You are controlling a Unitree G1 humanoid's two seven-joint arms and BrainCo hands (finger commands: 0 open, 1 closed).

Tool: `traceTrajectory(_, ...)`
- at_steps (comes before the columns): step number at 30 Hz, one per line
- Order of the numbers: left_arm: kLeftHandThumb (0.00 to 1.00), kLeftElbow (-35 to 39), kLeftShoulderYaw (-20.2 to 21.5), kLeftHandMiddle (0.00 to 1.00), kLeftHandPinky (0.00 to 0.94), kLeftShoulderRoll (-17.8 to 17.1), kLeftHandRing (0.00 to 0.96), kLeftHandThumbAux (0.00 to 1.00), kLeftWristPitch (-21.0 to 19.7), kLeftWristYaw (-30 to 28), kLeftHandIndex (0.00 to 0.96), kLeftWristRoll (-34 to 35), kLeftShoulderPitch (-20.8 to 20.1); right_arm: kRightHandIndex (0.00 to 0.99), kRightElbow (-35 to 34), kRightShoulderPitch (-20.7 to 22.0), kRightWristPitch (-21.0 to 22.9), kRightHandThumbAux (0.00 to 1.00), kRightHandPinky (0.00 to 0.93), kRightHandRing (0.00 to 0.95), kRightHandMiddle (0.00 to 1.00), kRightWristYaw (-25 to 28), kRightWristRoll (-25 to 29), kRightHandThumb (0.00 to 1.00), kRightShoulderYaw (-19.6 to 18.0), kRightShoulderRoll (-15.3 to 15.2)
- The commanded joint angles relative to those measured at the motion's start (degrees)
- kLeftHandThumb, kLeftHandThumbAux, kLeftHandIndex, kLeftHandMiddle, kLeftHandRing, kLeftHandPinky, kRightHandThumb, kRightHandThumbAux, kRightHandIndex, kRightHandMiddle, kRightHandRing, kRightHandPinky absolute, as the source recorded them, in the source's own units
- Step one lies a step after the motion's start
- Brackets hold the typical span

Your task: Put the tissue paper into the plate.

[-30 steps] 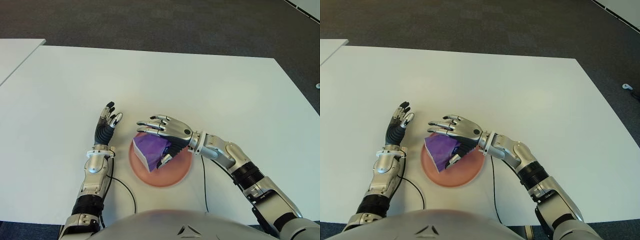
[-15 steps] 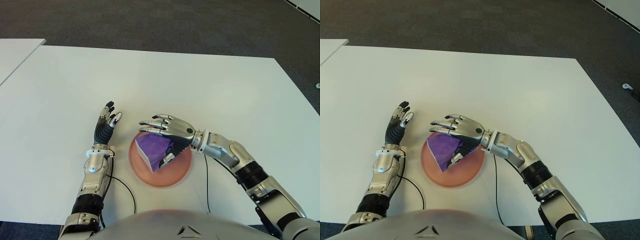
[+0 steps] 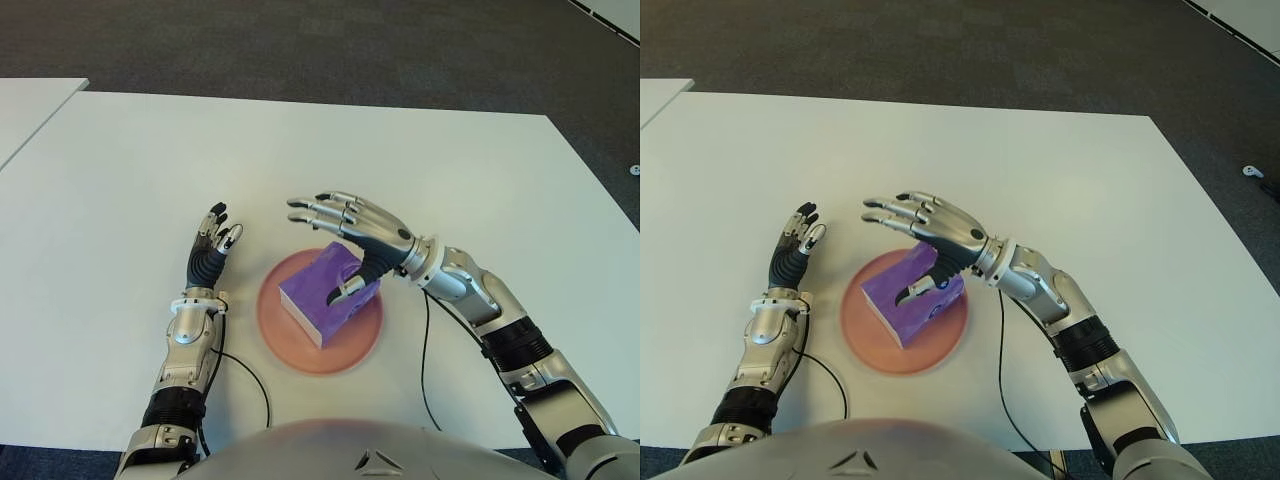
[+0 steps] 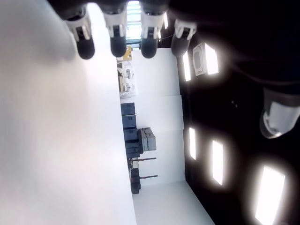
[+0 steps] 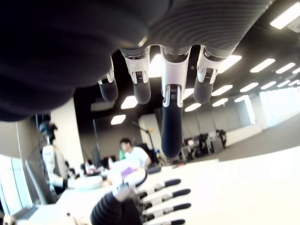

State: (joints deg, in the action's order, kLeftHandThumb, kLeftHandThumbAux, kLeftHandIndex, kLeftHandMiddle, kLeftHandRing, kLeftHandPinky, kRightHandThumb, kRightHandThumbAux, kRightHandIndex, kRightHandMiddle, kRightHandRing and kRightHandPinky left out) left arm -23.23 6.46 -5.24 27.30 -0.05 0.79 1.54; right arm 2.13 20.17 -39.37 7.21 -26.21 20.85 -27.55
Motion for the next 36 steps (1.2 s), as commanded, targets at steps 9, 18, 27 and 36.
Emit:
traceTrajectory(9, 0.373, 2.8, -0.2, 0.0, 0.0, 1.1, 0.0, 0.405, -3.3, 0.8, 0.0, -0.4, 2.0, 0.0, 8.6, 3.4, 7.6, 0.209, 0.0, 0.0, 0.0, 9.8, 25.9, 0.101, -10.9, 4.8)
traceTrajectory(18, 0.374, 3.7, -0.2, 0.0, 0.0, 1.3, 0.0, 0.412, -3.7, 1.4, 0.0, -1.3, 2.4, 0.0, 16.4, 5.6, 15.7, 0.247, 0.0, 0.0, 0.0, 13.1, 47.1, 0.066, -22.1, 13.0)
traceTrajectory(27, 0.371, 4.2, -0.3, 0.0, 0.0, 1.4, 0.0, 0.413, -3.8, 1.4, 0.0, -1.4, 2.7, 0.0, 14.8, 5.5, 24.0, 0.32, 0.0, 0.0, 0.0, 12.7, 55.9, 0.032, -28.6, 18.0)
traceTrajectory(36, 0.371, 5.0, -0.4, 0.0, 0.0, 1.4, 0.0, 0.414, -4.2, 1.5, 0.0, -1.7, 3.2, 0.0, 17.5, 1.1, 20.4, 0.396, 0.0, 0.0, 0.0, 12.9, 55.3, 0.009, -33.3, 21.2)
